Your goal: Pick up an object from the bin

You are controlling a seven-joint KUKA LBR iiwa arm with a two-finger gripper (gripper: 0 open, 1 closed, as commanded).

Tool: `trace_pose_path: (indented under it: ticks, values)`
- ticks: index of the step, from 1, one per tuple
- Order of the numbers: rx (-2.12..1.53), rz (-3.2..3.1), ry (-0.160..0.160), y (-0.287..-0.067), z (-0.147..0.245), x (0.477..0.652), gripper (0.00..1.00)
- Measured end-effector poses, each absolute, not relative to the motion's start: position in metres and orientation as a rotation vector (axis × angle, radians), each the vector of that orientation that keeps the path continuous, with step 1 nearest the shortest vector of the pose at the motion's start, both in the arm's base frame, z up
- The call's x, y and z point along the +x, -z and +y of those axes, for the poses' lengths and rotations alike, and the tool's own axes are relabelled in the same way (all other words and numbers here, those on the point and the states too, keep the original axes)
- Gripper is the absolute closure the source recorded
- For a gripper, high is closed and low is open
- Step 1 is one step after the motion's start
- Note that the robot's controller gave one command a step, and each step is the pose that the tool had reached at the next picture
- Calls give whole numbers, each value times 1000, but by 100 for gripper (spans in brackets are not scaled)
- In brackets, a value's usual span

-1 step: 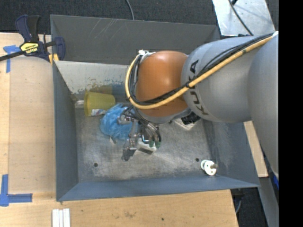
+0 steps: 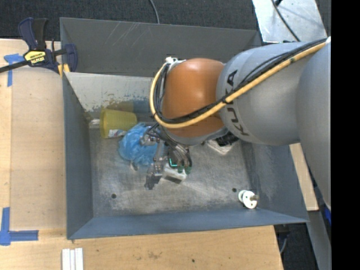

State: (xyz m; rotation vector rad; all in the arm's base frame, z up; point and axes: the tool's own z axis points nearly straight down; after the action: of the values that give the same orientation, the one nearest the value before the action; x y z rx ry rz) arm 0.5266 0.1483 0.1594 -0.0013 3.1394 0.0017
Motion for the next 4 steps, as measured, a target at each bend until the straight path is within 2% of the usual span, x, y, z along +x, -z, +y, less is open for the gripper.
trace_pose_path:
  ticks: [1, 2, 3, 4]
  values:
    - [-89, 3131, -4, -131, 124, 562, 0]
    - [-479, 3063, -4, -90, 104, 589, 100]
    - [-479, 3064, -4, -90, 104, 589, 100]
    - [-474, 3097, -1, -118, 107, 581, 100]
